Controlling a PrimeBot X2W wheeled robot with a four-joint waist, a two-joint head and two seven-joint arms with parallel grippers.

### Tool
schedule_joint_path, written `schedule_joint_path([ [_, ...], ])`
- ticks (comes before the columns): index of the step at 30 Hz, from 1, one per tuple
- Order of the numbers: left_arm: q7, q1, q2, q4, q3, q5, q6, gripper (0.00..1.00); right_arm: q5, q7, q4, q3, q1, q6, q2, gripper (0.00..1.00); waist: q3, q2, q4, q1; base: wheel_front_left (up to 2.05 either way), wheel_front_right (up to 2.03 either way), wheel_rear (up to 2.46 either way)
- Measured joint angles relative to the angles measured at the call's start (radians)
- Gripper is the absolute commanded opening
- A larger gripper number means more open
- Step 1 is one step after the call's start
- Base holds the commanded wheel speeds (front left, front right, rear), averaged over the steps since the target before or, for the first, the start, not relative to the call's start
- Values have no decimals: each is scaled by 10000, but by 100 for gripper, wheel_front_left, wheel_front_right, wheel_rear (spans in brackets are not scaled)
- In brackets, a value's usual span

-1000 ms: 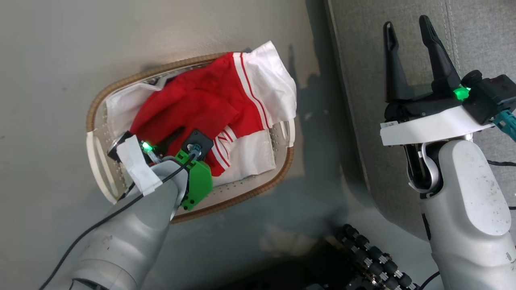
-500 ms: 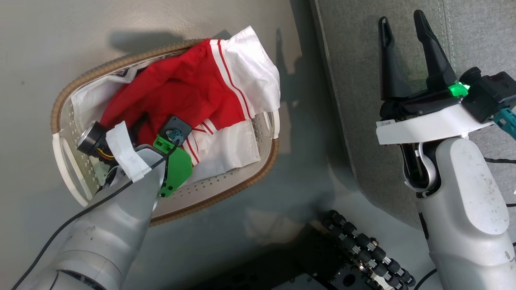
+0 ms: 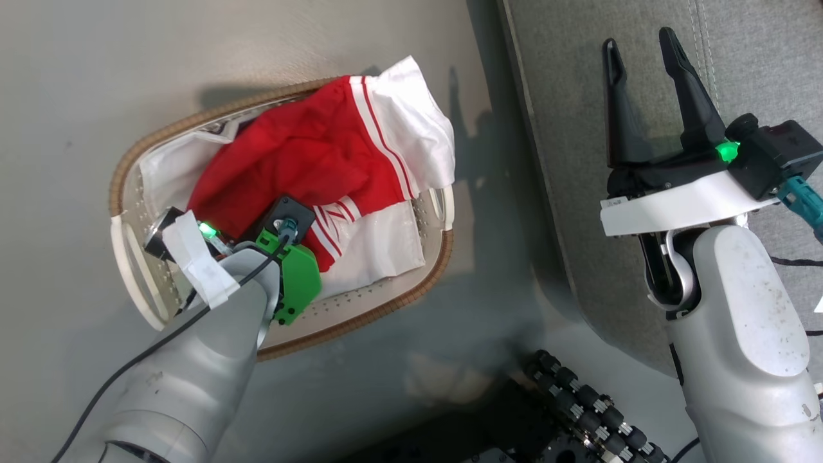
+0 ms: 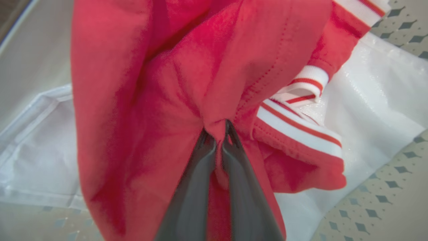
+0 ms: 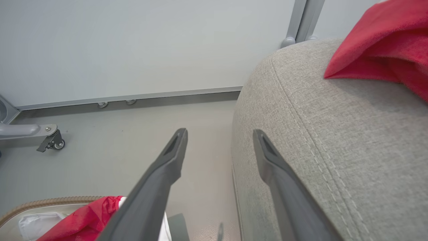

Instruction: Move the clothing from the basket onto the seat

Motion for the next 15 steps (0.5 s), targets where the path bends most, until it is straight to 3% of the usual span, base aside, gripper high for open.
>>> schedule_joint_path([
  [6, -723, 384, -132, -422, -132, -188, -301, 0, -546, 0, 322, -232, 331, 0, 4, 100, -695, 0, 334, 0, 0, 0, 0],
  [15, -1007, 1093, -159, -1766, -389, -696, -625, 0, -1312, 0, 752, -625, 1026, 0, 8, 100, -2104, 0, 931, -1, 0, 0, 0],
])
